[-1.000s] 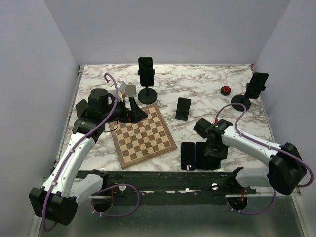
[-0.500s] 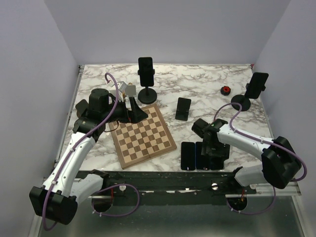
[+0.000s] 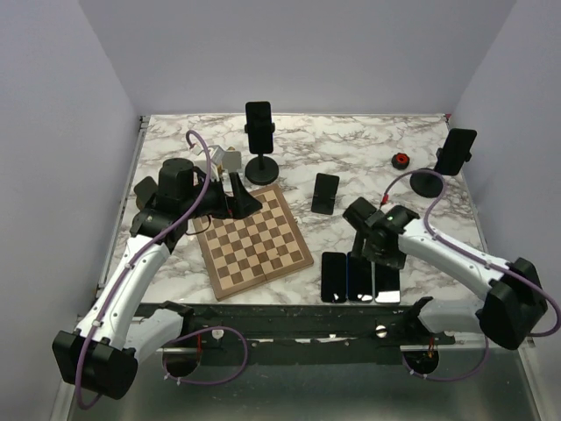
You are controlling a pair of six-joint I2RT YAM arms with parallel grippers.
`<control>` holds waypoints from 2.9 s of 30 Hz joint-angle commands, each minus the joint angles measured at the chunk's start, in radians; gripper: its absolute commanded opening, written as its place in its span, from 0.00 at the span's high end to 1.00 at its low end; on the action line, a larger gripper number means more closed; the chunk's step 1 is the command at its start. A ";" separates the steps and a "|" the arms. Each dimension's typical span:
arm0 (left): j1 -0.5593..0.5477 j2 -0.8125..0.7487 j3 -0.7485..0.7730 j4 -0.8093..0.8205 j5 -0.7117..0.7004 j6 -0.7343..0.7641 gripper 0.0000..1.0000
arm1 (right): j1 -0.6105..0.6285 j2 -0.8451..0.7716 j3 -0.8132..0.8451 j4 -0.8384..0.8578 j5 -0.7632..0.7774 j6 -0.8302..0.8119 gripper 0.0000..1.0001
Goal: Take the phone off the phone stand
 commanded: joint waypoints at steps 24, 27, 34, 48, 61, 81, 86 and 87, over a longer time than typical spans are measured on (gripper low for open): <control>0.013 -0.131 0.121 0.123 -0.316 -0.042 0.01 | -0.166 0.230 0.729 0.471 -0.144 -0.616 0.00; 0.016 -0.153 0.140 0.160 -0.464 -0.032 0.01 | -0.079 0.351 0.840 0.529 -0.090 -0.562 0.00; 0.031 -0.186 0.065 0.216 -0.692 0.080 0.01 | 0.068 0.690 1.197 0.545 0.074 -0.463 0.00; 0.041 -0.154 0.016 0.211 -0.697 0.083 0.01 | 0.119 0.960 1.468 0.714 0.296 -0.552 0.00; 0.041 -0.158 0.000 0.219 -0.701 0.074 0.01 | 0.143 1.093 1.580 0.861 0.376 -0.713 0.00; 0.041 -0.136 -0.001 0.221 -0.699 0.071 0.01 | 0.164 1.224 1.675 0.986 0.495 -0.897 0.08; 0.041 -0.131 -0.001 0.221 -0.697 0.071 0.01 | 0.161 1.232 1.682 0.968 0.465 -0.913 0.04; 0.041 -0.131 -0.001 0.221 -0.696 0.071 0.01 | 0.159 1.234 1.687 0.956 0.458 -0.906 0.03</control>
